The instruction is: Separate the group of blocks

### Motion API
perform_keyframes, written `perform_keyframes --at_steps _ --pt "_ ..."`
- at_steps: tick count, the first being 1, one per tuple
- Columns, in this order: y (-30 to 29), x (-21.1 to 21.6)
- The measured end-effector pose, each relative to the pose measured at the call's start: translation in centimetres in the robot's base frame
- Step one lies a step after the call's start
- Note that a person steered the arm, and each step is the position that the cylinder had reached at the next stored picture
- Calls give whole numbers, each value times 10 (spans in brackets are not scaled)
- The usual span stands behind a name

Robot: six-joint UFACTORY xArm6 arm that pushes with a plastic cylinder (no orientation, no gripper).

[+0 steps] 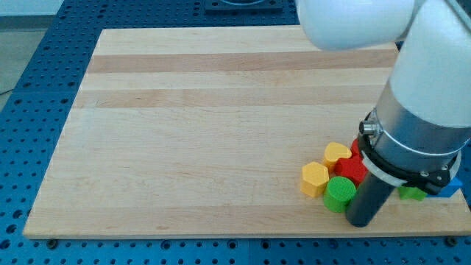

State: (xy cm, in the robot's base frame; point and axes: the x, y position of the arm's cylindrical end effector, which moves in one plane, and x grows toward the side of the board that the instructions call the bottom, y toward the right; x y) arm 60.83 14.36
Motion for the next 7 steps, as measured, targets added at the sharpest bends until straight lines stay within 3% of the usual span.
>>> perform_keyframes --at_steps 2,4,6,7 --pt "28 10" --pt "-68 7" --pt "33 1" --pt "22 -25"
